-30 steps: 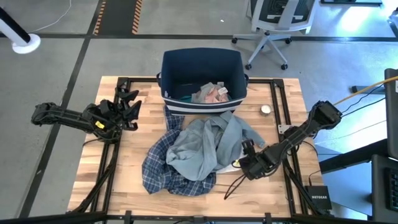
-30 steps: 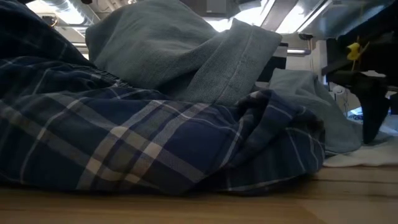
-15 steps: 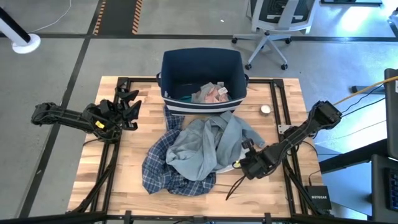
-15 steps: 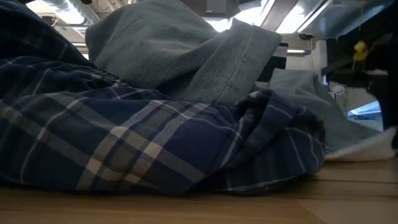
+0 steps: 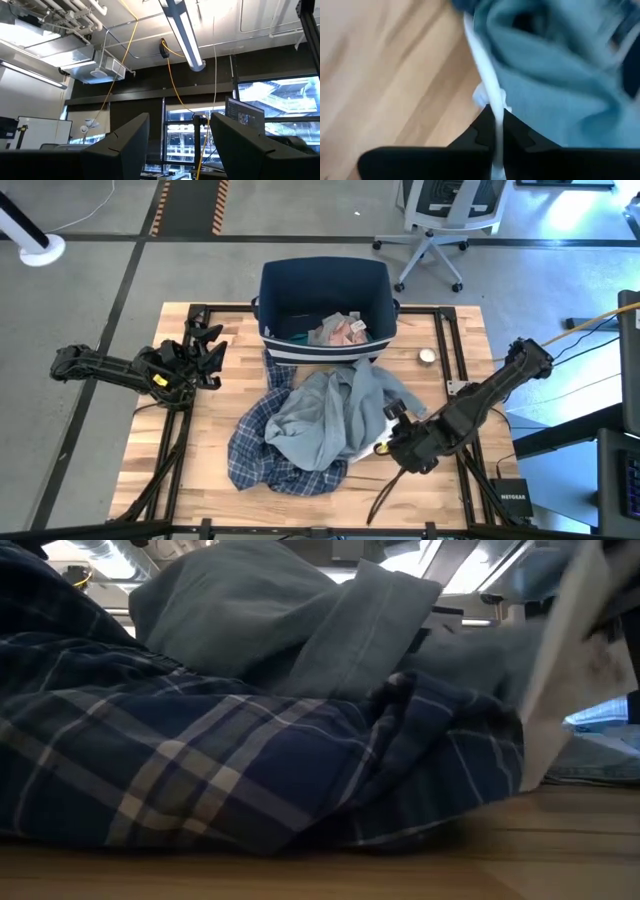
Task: Sort clothes
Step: Put the white boxer into the blue laundry bin
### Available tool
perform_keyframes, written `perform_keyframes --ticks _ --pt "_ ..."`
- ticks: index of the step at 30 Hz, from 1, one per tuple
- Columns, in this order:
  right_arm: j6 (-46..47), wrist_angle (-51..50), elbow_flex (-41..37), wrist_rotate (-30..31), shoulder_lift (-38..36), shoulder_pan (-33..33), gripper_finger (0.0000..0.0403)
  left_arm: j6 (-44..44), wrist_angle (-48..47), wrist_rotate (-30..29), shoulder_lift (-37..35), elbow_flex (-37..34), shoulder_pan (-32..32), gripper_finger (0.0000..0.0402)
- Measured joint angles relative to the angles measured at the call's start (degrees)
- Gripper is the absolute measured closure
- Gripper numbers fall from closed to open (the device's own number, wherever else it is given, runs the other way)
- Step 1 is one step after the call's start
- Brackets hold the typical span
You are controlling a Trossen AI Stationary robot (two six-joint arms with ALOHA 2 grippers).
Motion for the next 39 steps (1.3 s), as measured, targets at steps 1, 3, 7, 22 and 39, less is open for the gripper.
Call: perform_keyframes --ticks 1,3,7,22,39 --pt "-1.13 0.03 1.90 0.55 -0.19 0.00 0.0376 0.00 0.00 0.00 0.02 0.00 0.00 0.0194" --pt "-3.80 0.03 5.72 2.25 -0.50 0.00 0.0378 0.02 0.00 0.00 0.00 0.00 0.00 0.0194" --pt "-9.60 0.37 12.79 6.82 -0.60 0.00 0.0387 0.02 0.06 0.00 0.00 0.00 0.00 0.0194" --pt "-27.68 2.01 27.79 34.98 -0.60 -7.36 0.0379 0.04 0.07 0.02 0.00 0.00 0.00 0.0194" --pt "-60.83 39.75 31.63 24.97 -0.54 -38.58 0.0377 0.98 0.09 0.02 0.00 0.00 0.00 0.0194"
